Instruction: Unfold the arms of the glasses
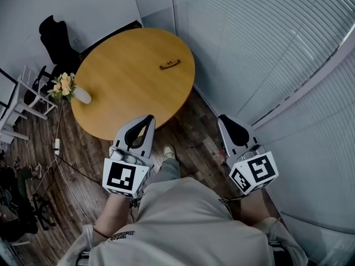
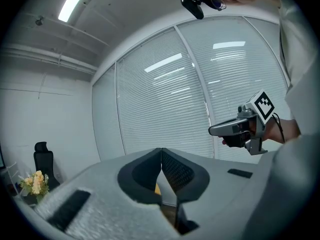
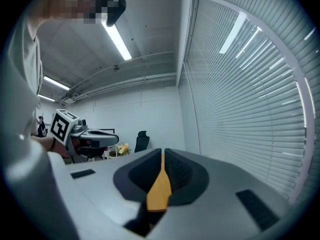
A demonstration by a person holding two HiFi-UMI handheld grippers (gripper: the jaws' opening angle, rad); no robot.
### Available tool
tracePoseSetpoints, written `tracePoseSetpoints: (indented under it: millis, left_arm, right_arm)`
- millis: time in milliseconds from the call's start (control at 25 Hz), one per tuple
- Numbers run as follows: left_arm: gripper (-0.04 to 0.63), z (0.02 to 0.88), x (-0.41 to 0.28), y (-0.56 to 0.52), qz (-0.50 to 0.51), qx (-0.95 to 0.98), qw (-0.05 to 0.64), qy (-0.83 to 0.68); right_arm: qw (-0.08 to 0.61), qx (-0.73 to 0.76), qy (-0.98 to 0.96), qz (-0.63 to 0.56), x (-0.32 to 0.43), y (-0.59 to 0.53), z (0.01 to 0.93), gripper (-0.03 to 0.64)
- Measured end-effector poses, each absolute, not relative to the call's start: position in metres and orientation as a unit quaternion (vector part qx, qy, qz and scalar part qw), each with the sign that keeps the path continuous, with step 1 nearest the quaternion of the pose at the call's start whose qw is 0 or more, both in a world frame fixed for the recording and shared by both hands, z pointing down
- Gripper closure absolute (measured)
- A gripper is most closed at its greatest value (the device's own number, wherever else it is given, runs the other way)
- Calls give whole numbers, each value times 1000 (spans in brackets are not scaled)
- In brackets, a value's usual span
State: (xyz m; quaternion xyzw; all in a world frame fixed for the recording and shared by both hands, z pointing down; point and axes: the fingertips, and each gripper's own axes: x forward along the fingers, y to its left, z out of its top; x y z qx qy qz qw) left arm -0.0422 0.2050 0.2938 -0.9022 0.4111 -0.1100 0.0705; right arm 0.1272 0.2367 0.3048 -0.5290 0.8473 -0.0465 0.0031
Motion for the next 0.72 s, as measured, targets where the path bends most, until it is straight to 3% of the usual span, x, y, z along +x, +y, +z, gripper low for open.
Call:
tracePoseSetpoints:
  millis: [720]
  left_arm:
    - [572,315,-41,123,-103,-906,42,409]
  right_arm:
    - [-33,-535,841,-66,127,163,326,577]
